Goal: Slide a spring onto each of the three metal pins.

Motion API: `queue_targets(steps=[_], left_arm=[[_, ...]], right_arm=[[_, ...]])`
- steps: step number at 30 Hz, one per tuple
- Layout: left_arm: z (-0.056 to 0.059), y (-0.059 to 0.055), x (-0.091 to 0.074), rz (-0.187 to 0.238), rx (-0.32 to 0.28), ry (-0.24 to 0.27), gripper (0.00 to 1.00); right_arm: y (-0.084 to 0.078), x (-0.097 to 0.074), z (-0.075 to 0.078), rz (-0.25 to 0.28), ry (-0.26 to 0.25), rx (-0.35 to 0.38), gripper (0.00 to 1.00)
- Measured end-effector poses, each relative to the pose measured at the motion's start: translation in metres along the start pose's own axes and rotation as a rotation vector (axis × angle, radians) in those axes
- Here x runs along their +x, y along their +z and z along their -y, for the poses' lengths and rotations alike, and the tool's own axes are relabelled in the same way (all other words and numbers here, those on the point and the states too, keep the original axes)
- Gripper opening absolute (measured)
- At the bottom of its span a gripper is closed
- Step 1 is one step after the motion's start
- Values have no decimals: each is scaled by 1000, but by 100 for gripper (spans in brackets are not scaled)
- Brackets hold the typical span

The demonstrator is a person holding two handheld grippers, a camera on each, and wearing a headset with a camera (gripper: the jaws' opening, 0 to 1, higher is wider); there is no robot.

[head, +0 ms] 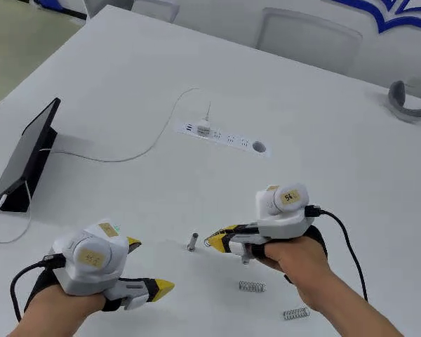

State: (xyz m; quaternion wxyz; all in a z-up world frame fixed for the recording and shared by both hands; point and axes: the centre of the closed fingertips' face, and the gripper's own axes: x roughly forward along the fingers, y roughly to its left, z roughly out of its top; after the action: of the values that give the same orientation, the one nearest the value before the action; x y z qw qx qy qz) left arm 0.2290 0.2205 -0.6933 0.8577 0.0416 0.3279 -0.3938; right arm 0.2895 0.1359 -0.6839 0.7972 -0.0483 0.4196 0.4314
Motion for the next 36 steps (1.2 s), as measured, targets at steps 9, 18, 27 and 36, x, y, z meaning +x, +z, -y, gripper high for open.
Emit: queue_targets(steps=[9,18,27,36], left_arm=[[-1,-4,-1,-5,-19,-2,64],[-7,-8,-7,-8,-30,9,65],[-5,-14,-7,-16,-42,5,64],[-5,-11,-5,-9,-38,6,64]], right_arm=[[7,13,1,-31,6,-63,12],[6,26,0,-46,11,-86,12],[7,29,0,-55,13,-101,12],[10,33,-1,-68,16,-144,12]])
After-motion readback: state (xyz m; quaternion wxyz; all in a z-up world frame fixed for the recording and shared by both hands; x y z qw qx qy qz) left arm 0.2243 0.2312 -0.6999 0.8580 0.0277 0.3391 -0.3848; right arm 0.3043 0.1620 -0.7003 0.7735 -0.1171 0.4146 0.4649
